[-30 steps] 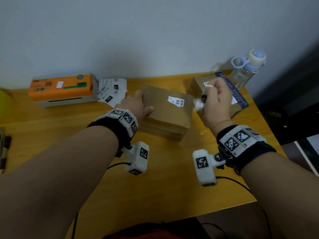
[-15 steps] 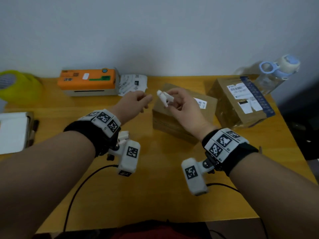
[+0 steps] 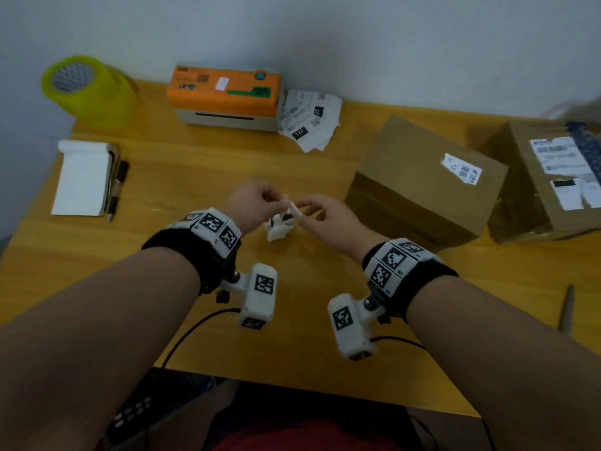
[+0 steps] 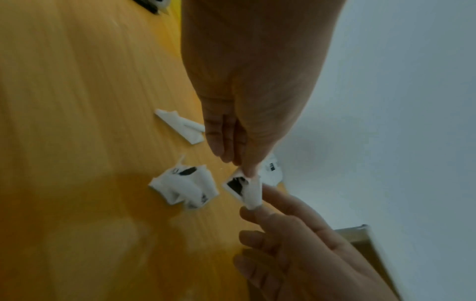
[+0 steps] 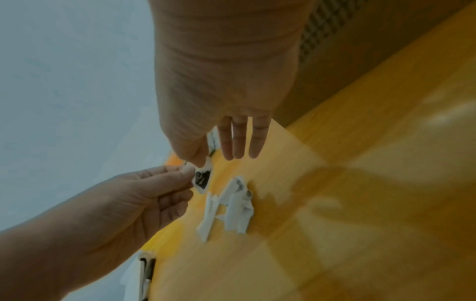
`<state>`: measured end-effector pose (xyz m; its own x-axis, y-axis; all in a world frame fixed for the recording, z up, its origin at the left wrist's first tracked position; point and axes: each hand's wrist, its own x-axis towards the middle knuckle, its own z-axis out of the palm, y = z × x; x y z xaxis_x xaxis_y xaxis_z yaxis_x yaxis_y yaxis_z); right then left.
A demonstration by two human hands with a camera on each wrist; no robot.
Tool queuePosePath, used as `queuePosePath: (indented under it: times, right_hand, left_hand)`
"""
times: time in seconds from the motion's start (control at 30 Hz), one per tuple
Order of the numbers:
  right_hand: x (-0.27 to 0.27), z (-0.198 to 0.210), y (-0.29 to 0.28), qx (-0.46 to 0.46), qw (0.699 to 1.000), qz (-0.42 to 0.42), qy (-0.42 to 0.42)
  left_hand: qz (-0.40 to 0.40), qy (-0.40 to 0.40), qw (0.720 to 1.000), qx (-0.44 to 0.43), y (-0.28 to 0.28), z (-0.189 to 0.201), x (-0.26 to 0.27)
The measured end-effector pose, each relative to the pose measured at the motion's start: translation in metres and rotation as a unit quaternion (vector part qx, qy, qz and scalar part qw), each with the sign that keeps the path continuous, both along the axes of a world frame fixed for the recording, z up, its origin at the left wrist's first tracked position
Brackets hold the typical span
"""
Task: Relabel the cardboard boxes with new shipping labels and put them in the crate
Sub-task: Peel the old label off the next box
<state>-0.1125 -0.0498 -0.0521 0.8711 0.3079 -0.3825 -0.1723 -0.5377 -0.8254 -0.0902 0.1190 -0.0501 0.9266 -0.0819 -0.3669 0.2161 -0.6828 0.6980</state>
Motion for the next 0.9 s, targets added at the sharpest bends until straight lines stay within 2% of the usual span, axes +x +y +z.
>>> queuePosePath:
  times: [0.17,0.37,0.53,0.63,0.77,0.9]
  right_hand:
    - [0.003,-0.017,-0.008,-0.115,0.992,0.024,0.036]
    - [0.008,-0.013,-0.025,-0.14,0.99,0.014,0.031]
    - [0.01,0.0,-0.028,-0.109,0.994,0.017,-0.016]
    - [0.012,0.019,-0.028,-0.07,0.996,0.012,-0.06]
    - [0.019,0.046,-0.037,-0.042,0.993,-0.006,-0.109]
    - [0.026,0.065,-0.061,-0.056,0.982,-0.091,-0.158]
  left_hand:
    - [-0.041,0.038,0.988,0.146,-0.01,-0.029,0.006]
    - [-0.069,0.067,0.957,0.273,-0.02,-0.044,0.013]
    - [-0.152,0.091,0.936,0.303,-0.029,-0.034,0.022]
    - [-0.182,0.078,0.931,0.305,-0.029,-0.021,0.025]
    - [-0.187,0.023,0.926,0.326,-0.035,0.01,0.04]
    - [-0.178,-0.06,0.94,0.283,-0.062,0.042,0.059]
